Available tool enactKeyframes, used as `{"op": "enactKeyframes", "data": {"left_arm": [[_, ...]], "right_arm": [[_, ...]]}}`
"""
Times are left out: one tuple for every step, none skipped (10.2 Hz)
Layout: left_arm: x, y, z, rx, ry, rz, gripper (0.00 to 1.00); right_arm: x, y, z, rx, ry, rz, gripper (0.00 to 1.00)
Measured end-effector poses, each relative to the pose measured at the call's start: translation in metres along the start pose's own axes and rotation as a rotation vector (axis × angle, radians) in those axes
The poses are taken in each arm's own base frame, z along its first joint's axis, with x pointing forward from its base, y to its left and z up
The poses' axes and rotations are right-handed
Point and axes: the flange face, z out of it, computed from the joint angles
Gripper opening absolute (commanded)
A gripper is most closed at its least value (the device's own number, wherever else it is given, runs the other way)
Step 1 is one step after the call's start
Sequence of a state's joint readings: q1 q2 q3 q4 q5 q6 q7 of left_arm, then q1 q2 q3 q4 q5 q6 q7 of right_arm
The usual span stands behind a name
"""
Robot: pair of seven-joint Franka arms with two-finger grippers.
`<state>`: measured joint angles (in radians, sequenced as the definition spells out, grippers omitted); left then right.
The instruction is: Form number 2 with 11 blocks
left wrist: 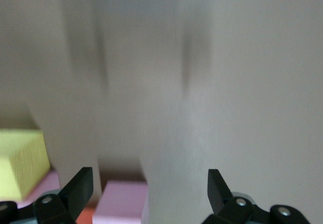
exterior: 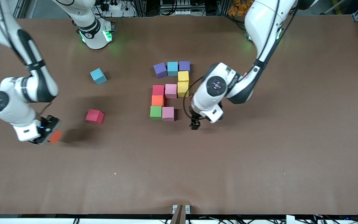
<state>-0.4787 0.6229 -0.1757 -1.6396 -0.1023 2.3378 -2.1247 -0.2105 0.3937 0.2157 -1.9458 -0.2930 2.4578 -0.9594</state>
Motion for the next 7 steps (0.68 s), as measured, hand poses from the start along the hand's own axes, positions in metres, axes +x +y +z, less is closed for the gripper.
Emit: {"op": "enactKeyframes", "data": {"left_arm": [[0.026,0.002,0.006,0.021,0.019,0.021,1.00],[0.055,0.000,0.010,0.045,0.040,0.051,1.00],[0.081,-0.008,0.012,0.073,0.060,0.094,1.00],[0.103,-0.023,0.011,0.101,0.078,0.139,1.00],[0.124,-0.037,0.009,0.125,0.094,0.176,1.00],[0.144,-0.054,0.007,0.151,0.108,0.213,1.00],[0.158,-0.073,0.009,0.181,0.121,0.256,1.00]], "right_arm": [[0.063,-0.029,-0.021,-0.011,0.016,-0.007,0.45],[0.121,-0.063,-0.040,-0.021,0.041,-0.017,0.45],[0.165,-0.092,-0.052,-0.014,0.072,-0.020,0.46],[0.192,-0.113,-0.061,0.014,0.112,-0.014,0.46],[0.214,-0.130,-0.069,0.047,0.156,-0.005,0.46],[0.242,-0.147,-0.080,0.077,0.206,-0.004,0.46],[0.276,-0.169,-0.092,0.094,0.251,-0.032,0.46]]}}
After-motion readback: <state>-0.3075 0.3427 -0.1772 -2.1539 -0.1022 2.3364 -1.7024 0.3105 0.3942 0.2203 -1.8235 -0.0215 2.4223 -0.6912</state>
